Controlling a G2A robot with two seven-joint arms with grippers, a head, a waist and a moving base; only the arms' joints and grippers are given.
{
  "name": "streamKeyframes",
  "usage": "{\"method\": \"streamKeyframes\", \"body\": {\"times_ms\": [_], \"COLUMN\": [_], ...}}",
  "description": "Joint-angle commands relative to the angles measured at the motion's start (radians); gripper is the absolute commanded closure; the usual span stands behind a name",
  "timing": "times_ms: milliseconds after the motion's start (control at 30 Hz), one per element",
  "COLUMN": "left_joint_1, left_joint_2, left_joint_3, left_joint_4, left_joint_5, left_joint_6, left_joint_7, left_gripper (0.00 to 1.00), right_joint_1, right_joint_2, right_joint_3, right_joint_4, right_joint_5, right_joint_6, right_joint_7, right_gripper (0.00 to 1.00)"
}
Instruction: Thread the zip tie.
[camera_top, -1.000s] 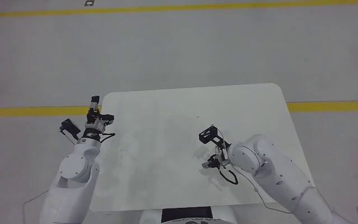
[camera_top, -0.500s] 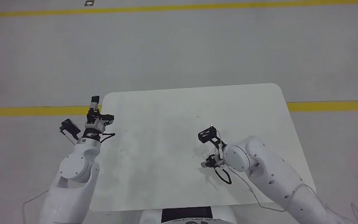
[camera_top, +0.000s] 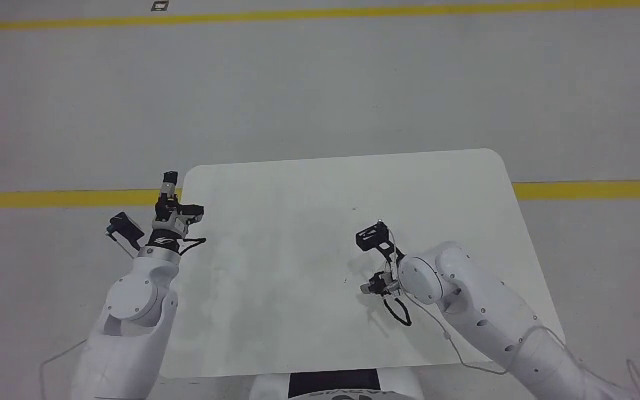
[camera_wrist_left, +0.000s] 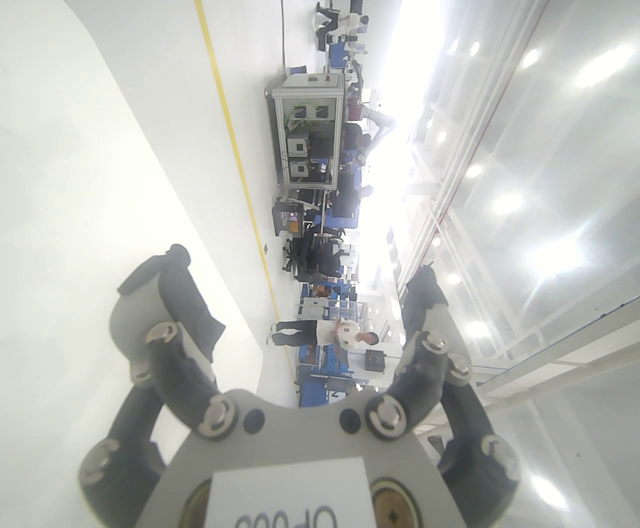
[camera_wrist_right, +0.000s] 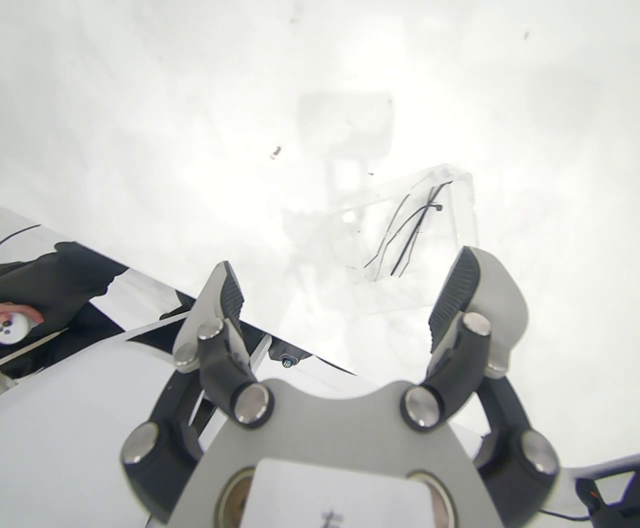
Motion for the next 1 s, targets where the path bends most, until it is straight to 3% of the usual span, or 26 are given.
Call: {"method": "streamKeyframes", "body": {"times_ms": [0, 233, 400, 433, 467, 567, 967], "left_joint_1": [0.000, 0.000, 0.000, 0.000, 0.000, 0.000, 0.000], "left_joint_2": [0.000, 0.000, 0.000, 0.000, 0.000, 0.000, 0.000], "left_joint_3": [0.000, 0.000, 0.000, 0.000, 0.000, 0.000, 0.000], "left_joint_4": [0.000, 0.000, 0.000, 0.000, 0.000, 0.000, 0.000], "left_joint_5": [0.000, 0.000, 0.000, 0.000, 0.000, 0.000, 0.000], "left_joint_6": [0.000, 0.000, 0.000, 0.000, 0.000, 0.000, 0.000], "left_joint_7": [0.000, 0.000, 0.000, 0.000, 0.000, 0.000, 0.000], "left_gripper": [0.00, 0.00, 0.00, 0.00, 0.00, 0.00, 0.00], "right_joint_1": [-0.001, -0.001, -0.040, -0.045, -0.049, -0.058, -0.066], "right_joint_2": [-0.001, -0.001, 0.007, 0.008, 0.009, 0.009, -0.002], "right_joint_3": [-0.001, 0.001, 0.023, 0.026, 0.028, 0.032, 0.037], "right_joint_4": [-0.001, -0.008, -0.049, -0.055, -0.059, -0.070, -0.036], "right_joint_5": [0.000, -0.001, -0.051, -0.059, -0.070, -0.089, -0.098], "right_joint_6": [-0.001, -0.004, -0.007, -0.005, -0.003, -0.001, 0.005], "right_joint_7": [-0.004, -0.014, -0.035, -0.032, -0.028, -0.016, -0.034], "right_gripper": [0.00, 0.00, 0.00, 0.11, 0.51, 0.66, 0.76]}}
